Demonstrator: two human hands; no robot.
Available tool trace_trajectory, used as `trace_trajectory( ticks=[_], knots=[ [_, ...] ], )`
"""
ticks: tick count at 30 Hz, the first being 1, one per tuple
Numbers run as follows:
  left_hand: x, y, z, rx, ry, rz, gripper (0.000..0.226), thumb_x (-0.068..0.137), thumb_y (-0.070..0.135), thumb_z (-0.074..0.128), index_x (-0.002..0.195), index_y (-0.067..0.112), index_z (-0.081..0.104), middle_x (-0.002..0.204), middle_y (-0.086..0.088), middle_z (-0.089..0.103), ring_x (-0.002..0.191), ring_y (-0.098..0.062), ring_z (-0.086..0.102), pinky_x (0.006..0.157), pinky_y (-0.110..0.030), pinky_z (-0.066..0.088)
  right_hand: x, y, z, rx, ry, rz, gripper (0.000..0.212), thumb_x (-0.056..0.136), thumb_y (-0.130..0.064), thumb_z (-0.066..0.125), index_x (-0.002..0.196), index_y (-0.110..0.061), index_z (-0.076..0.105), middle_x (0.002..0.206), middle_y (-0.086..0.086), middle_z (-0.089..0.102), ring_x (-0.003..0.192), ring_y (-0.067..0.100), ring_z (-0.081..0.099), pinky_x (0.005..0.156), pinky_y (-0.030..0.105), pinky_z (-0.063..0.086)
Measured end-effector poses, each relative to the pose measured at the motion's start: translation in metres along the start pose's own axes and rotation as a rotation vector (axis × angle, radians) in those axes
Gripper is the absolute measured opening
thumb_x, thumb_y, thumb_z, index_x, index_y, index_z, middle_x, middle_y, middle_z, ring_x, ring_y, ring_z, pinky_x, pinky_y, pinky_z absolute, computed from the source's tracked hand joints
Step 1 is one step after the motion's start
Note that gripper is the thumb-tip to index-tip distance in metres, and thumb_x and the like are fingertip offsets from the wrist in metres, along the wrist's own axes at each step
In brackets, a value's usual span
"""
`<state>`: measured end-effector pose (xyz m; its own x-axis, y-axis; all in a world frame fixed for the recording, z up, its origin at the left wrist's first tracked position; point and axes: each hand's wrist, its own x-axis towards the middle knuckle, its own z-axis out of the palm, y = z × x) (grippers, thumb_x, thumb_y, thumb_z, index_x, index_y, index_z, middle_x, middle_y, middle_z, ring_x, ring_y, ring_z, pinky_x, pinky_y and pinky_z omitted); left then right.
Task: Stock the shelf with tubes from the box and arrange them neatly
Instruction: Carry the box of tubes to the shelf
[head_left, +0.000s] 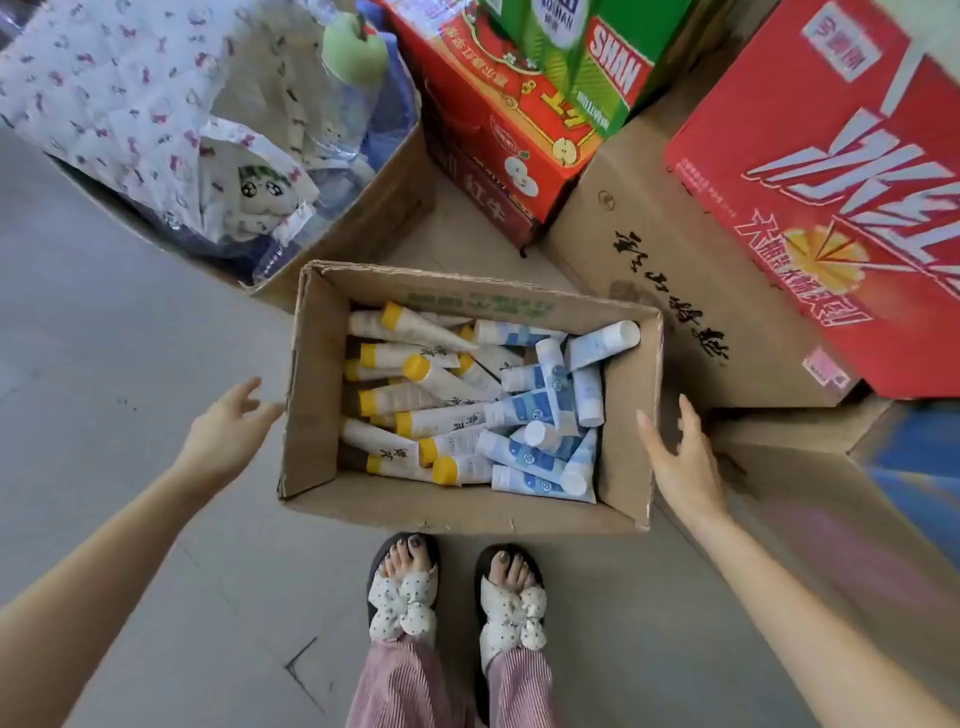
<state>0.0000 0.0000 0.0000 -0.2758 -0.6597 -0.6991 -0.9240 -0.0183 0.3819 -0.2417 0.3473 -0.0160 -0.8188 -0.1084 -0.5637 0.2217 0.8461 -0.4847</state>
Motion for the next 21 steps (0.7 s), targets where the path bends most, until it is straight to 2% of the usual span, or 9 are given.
trace_trajectory(
  ticks=[3,6,9,12,14,16,18,20,21],
  knots=[
    [0.017,-0.004,0.017,-0.067,-0.042,-0.009,0.054,0.097,0.034,0.048,0.147,0.022,0.031,0.145,-0.011,0.044,0.132,-0.032,0.04,0.108,-0.045,0.029,0.02,0.011,0.009,0.119,0.008,0.09,0.074,0.088,-0.055,0.053,0.149,-0.031,0.021,0.15,0.006,0.036,0.137,0.022,0.035,0.108,0.038,0.028],
    [0.028,-0.005,0.03,-0.196,-0.07,-0.017,0.051,0.097,0.029,0.052,0.145,0.024,0.035,0.138,-0.011,0.051,0.113,-0.026,0.051,0.098,-0.043,0.039,0.031,0.015,0.015,0.234,-0.014,0.117,0.064,0.089,-0.048,0.057,0.146,-0.032,0.03,0.145,0.01,0.042,0.134,0.019,0.039,0.102,0.032,0.032],
    [0.038,-0.007,0.036,-0.284,-0.037,-0.004,0.049,0.096,0.022,0.054,0.142,0.025,0.039,0.125,-0.008,0.057,0.097,-0.021,0.056,0.087,-0.039,0.044,0.043,0.017,0.019,0.296,-0.013,0.101,0.052,0.093,-0.031,0.058,0.141,-0.027,0.039,0.137,0.011,0.051,0.128,0.021,0.047,0.107,0.039,0.038],
    [0.045,-0.009,0.038,-0.337,0.022,0.001,0.044,0.096,0.017,0.053,0.139,0.027,0.045,0.118,-0.005,0.059,0.095,-0.02,0.057,0.082,-0.037,0.044,0.051,0.019,0.021,0.32,-0.007,0.117,0.048,0.095,-0.016,0.055,0.141,-0.019,0.041,0.133,0.013,0.056,0.122,0.024,0.054,0.106,0.045,0.041],
    [0.048,-0.009,0.041,-0.351,0.024,-0.001,0.044,0.097,0.015,0.051,0.139,0.029,0.044,0.115,-0.002,0.06,0.091,-0.016,0.06,0.077,-0.033,0.047,0.054,0.02,0.022,0.299,-0.021,0.11,0.048,0.096,-0.013,0.053,0.142,-0.016,0.04,0.134,0.012,0.056,0.122,0.023,0.054,0.106,0.045,0.041],
    [0.051,-0.008,0.044,-0.34,-0.008,0.008,0.045,0.099,0.013,0.048,0.139,0.031,0.042,0.112,-0.001,0.061,0.084,-0.01,0.062,0.065,-0.026,0.052,0.058,0.02,0.024,0.282,-0.034,0.093,0.048,0.097,-0.012,0.051,0.143,-0.016,0.04,0.133,0.009,0.056,0.12,0.021,0.055,0.106,0.044,0.041],
    [0.053,-0.007,0.047,-0.278,-0.031,0.016,0.046,0.099,0.011,0.047,0.139,0.03,0.039,0.113,-0.006,0.062,0.086,-0.016,0.063,0.068,-0.031,0.055,0.062,0.019,0.025,0.257,-0.036,0.081,0.047,0.097,-0.011,0.05,0.142,-0.016,0.04,0.132,0.008,0.057,0.119,0.02,0.056,0.106,0.043,0.041],
    [0.054,-0.006,0.047,-0.182,-0.003,0.026,0.047,0.098,0.009,0.049,0.139,0.028,0.038,0.117,-0.013,0.062,0.093,-0.026,0.061,0.077,-0.041,0.051,0.062,0.017,0.025,0.239,-0.031,0.066,0.045,0.097,-0.008,0.049,0.14,-0.016,0.042,0.129,0.009,0.059,0.116,0.021,0.058,0.105,0.043,0.042],
    [0.055,-0.005,0.047,-0.143,0.024,0.03,0.047,0.097,0.008,0.049,0.139,0.027,0.038,0.117,-0.015,0.062,0.093,-0.027,0.06,0.077,-0.041,0.049,0.062,0.017,0.025,0.227,-0.025,0.061,0.045,0.097,-0.007,0.049,0.14,-0.017,0.042,0.127,0.01,0.061,0.114,0.022,0.059,0.104,0.043,0.043]
  ],
)
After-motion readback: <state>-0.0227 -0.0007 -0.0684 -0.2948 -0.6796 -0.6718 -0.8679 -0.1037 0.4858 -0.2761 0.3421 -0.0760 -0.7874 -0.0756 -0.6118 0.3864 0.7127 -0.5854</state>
